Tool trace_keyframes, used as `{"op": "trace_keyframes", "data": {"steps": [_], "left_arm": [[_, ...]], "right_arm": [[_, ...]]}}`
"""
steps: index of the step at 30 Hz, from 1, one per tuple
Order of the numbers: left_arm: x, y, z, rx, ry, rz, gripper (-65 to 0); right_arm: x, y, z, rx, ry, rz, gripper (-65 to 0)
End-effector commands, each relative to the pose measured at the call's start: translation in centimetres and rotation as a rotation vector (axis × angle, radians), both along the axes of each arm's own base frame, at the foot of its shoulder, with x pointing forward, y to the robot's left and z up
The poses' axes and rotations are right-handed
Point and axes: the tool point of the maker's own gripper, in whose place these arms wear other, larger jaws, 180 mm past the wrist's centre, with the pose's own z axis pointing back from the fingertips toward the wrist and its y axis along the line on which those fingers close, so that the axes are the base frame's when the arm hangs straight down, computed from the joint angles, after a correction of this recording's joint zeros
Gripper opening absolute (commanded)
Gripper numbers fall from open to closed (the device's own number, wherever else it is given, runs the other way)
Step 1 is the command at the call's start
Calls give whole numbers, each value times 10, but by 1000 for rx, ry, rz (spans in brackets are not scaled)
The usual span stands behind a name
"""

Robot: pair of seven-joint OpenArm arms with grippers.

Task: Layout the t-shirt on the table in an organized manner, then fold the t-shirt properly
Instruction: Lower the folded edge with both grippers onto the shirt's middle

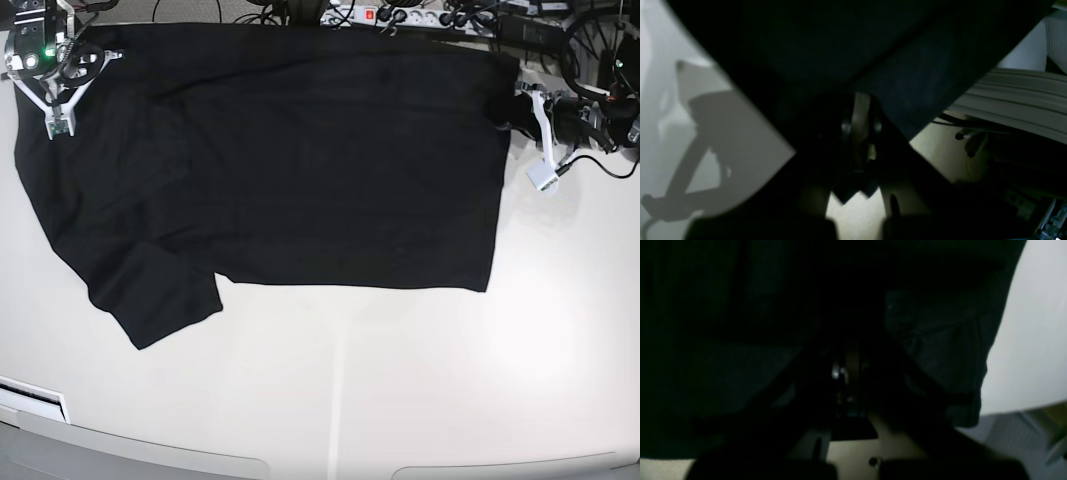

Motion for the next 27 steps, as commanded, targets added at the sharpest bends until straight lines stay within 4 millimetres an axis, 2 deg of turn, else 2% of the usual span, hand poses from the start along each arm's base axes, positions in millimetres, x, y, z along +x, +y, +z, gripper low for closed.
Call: {"op": "trace_keyframes", "data": {"steps": [1,5,10,11,14,15,17,18,22,23,27], "left_arm": [[9,4,10,-5,-34,-2,-650],[14,4,12,-5,-46,-2,-650],[31,5,19,-2,-85,-3,-650],[33,5,20,-3,-92,-2,-650],[43,4,25,-8,-117,11,-650],[47,4,26,-9,-127,16,-650],[55,4,31,-11,-149,17,-650],[60,4,33,-12,-162,21,-629],[80,6,41,-11,-201,84,-330],[87,8,43,-3,-224,109,-297],[117,24,49,73,-346,184,-292]], "right_arm": [[-27,-1,-5,7,100,-24,-650],[-25,8,-7,60,93,-28,-650],[-15,13,-7,85,72,-19,-650],[-12,13,-6,85,67,-19,-616],[-1,13,-5,85,44,-18,-411],[5,13,-4,85,32,-17,-378],[19,13,-2,85,3,-15,-370],[26,13,0,86,-10,-13,-370],[52,14,5,90,-62,-1,-370],[57,14,6,91,-71,2,-370],[73,15,11,96,-104,14,-370]]}}
